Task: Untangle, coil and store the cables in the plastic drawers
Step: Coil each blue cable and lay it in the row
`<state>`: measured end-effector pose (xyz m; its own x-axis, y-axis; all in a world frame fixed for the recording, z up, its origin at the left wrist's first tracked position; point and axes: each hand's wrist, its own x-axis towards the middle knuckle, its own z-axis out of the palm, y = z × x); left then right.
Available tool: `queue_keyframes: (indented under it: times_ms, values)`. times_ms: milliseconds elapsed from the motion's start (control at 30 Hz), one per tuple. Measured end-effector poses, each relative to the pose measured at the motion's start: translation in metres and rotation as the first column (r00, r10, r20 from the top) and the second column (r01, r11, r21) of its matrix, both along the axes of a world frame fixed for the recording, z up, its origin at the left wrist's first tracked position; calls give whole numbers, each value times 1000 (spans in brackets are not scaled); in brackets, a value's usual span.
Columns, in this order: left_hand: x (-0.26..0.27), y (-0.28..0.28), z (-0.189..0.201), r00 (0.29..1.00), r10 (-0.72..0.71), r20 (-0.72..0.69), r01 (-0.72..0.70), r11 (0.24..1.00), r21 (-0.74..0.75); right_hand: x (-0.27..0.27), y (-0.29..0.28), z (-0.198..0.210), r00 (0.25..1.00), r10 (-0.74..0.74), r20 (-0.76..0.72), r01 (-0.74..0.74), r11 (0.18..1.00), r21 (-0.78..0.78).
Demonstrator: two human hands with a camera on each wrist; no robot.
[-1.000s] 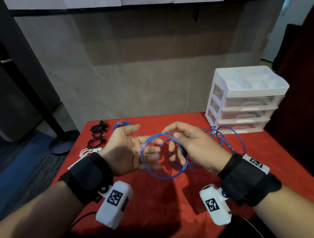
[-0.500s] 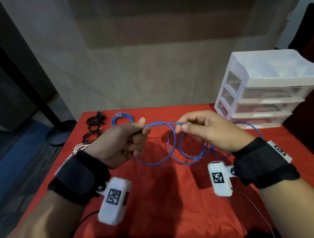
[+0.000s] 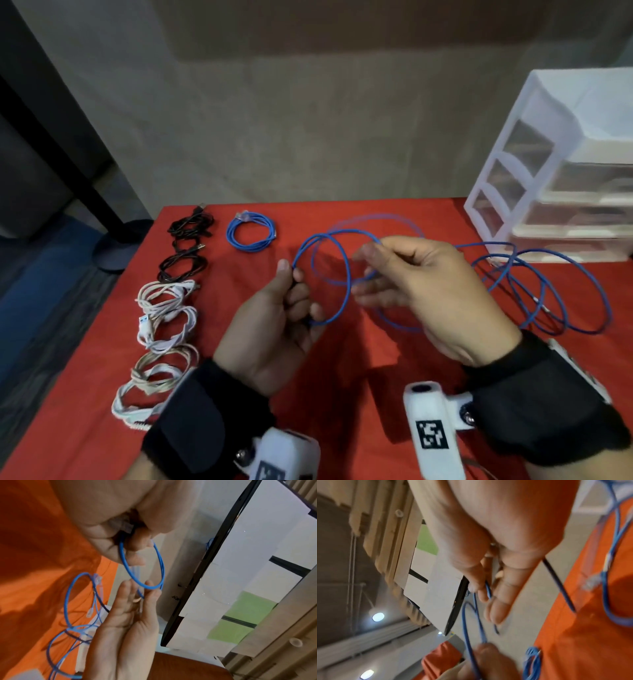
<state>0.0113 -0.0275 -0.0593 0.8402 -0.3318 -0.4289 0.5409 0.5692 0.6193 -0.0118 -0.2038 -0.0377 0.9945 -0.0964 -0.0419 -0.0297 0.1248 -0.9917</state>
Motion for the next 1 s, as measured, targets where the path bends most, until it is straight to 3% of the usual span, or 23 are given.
queue_keyframes:
  times_ms: [100, 167, 267, 367, 433, 500, 567, 600, 633, 700, 733, 800, 867, 900, 933, 1000]
  values:
    - [-2, -6, 0, 1000, 23, 18, -22, 1000, -16, -5, 17, 2, 998, 44, 40, -49, 986, 159]
    - [3, -3, 1, 997, 75, 27, -74, 997, -16, -9, 25, -4, 994, 111, 9, -112, 986, 121]
    - [11, 7, 4, 983, 185, 17, -185, 982, -26, -14, 27, -12, 975, 220, -35, -221, 975, -21]
    - [11, 9, 5, 978, 203, 48, -205, 977, 50, -17, 21, -14, 951, 307, -29, -292, 862, -414]
    - [11, 9, 3, 972, 199, 128, -215, 969, 125, -16, 15, -13, 968, 240, 69, -154, 790, -593]
    - [10, 8, 5, 954, 170, 245, -225, 951, 214, -13, 9, -13, 941, 73, 329, 158, 766, -623]
    - [8, 6, 8, 934, 114, 340, -215, 937, 274, -11, 1, -11, 878, 1, 478, 389, 580, -716]
    - [7, 5, 9, 920, 83, 382, -210, 929, 304, -9, -3, -11, 885, 13, 466, 389, 532, -752]
    - [5, 4, 8, 897, 53, 439, -221, 914, 340, -8, -6, -12, 921, 25, 389, 309, 562, -767]
    - [3, 4, 3, 799, -34, 600, -316, 825, 469, -9, -6, -11, 979, 113, 168, 22, 765, -644]
    - [3, 5, 0, 729, -114, 675, -394, 736, 550, -9, -6, -9, 988, 130, 84, -69, 855, -513]
    - [6, 11, 0, 595, -256, 762, -564, 543, 623, -11, -10, -1, 989, 146, 21, -126, 910, -395]
    - [14, 24, 3, 540, -291, 790, -673, 415, 613, -11, -22, 6, 977, 203, 64, -134, 820, -557]
    - [19, 30, 5, 543, -262, 798, -695, 394, 602, -12, -30, 9, 965, 246, 87, -119, 713, -691]
    - [25, 36, 5, 563, -202, 802, -692, 415, 591, -11, -36, 12, 957, 272, 102, -93, 618, -781]
    - [29, 40, 7, 647, -19, 763, -616, 577, 537, -12, -41, 13, 950, 301, 82, -101, 544, -833]
